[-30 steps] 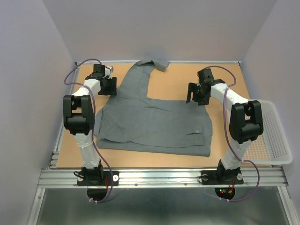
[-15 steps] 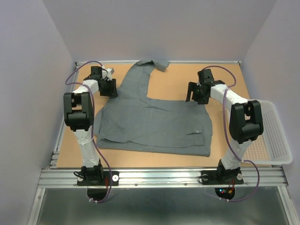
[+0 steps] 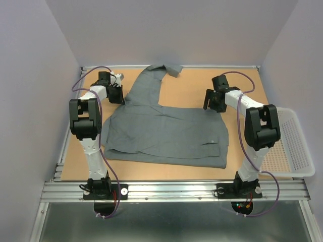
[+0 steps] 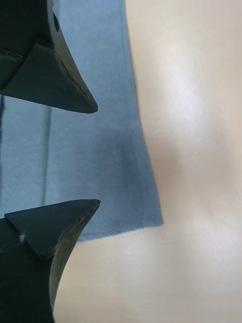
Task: Fold and stack the long sleeve shirts
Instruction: Fold the shirt
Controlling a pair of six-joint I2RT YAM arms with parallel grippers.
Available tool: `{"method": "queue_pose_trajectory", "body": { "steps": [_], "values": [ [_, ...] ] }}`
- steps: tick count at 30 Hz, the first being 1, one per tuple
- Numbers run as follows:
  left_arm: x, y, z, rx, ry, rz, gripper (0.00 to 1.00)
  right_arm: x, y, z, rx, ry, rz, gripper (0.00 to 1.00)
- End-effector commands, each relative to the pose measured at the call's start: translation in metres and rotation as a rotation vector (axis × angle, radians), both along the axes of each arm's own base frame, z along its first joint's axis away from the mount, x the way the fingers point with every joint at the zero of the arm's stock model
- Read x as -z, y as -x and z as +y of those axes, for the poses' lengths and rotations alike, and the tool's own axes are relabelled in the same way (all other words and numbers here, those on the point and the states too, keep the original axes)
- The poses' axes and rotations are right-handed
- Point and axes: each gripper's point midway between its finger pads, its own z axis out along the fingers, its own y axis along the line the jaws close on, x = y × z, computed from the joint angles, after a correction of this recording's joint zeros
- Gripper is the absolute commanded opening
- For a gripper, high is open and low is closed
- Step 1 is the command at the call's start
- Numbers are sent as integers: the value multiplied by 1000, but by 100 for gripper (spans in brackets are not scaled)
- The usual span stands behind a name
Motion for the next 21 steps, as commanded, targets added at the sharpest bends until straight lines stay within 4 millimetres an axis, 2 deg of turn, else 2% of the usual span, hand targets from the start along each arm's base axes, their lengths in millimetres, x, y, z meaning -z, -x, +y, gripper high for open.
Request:
{"method": "queue_pose_trajectory", "body": {
  "steps": [1, 4, 6, 7, 13, 17, 21],
  "values": [
    [-21, -9, -1, -2, 1, -49, 7, -2, -27, -32, 78, 114, -48, 72],
    [-21, -8, 0, -12, -2, -48, 6, 4, -36, -44, 84, 120, -40, 66],
    [-21, -9, 0, -19, 1, -46, 1, 1, -45, -51, 84, 131, -53, 62],
    [-21, -9, 0, -19, 1, -48, 0, 6, -47, -53, 81, 144, -44, 59],
    [-20, -11, 5, -47, -15, -48, 0, 12, -60, -53, 13, 171, -39, 59],
    [-22, -11, 7, -57, -23, -53, 0, 8, -62, -52, -30, 178, -55, 57],
    [-22, -12, 6, -64, -16, -48, 0, 25, -49, -41, -82, 129, -7, 55]
  ]
}}
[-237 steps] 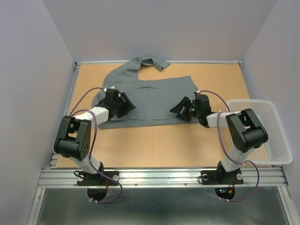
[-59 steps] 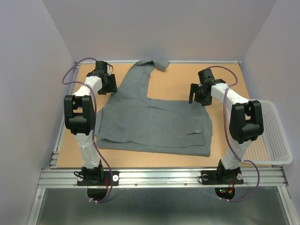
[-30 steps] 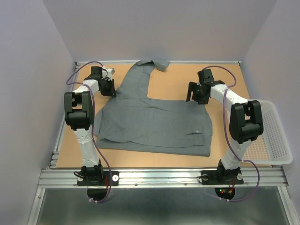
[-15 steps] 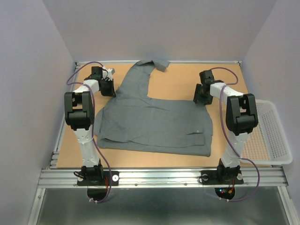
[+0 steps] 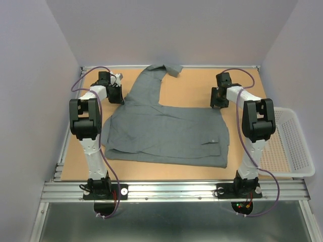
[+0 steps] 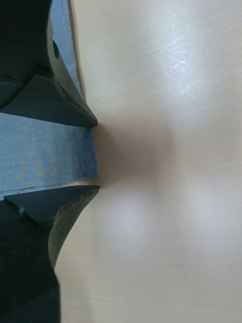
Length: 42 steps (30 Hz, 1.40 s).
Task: Fold and stack the long sleeve shirts
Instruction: Fold the shirt
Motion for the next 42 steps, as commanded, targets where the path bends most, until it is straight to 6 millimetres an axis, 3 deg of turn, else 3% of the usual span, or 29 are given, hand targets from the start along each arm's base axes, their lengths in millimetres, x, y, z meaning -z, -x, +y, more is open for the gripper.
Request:
{"method": "queue_pose_trajectory", "body": {
  "steps": [1, 9, 12, 13, 16, 19, 24, 28, 31, 34, 35, 37, 38, 40, 42],
  "values": [
    [-23, -11, 2, -19, -12, -56, 0, -3, -6, 12, -66, -45, -24, 54],
    [-21, -12, 4, -47, -13, -54, 0, 31, 28, 11, -52, -56, 85, 47],
    [-21, -13, 7, -63, -24, -55, 0, 38, 37, 9, -33, -49, 108, 29],
    [-22, -14, 9, -74, -29, -55, 0, 38, 37, 7, -29, -44, 109, 18],
    [-29, -18, 12, -85, -42, -73, 0, 32, 30, 4, -21, -23, 86, 1],
    [-40, -26, 13, -93, -48, -101, 0, 11, 6, -1, -13, 11, 17, 1],
    [-73, -48, 25, -140, -67, -186, 0, -43, -38, -6, 19, 21, -139, 0],
    [-97, -56, 29, -165, -85, -242, 0, -70, -51, -4, 32, -1, -208, 1],
    [-108, -52, 32, -185, -90, -264, 0, -79, -48, 1, 41, -46, -230, 1],
    [-103, -40, 35, -225, -89, -250, 0, -89, -41, 13, 33, -115, -254, 1],
    [-102, -38, 36, -234, -88, -248, 0, -78, -31, 14, 43, -131, -229, 1],
    [-92, -29, 38, -255, -97, -222, 0, -84, -24, 20, 39, -170, -250, 1],
    [-85, -23, 39, -265, -100, -202, 0, -74, -12, 21, 49, -180, -223, 1],
    [-87, -18, 42, -287, -109, -201, 0, -80, -3, 24, 46, -208, -240, 0],
    [-87, -11, 43, -305, -107, -203, 0, -69, 11, 26, 50, -226, -212, 1]
  ]
}}
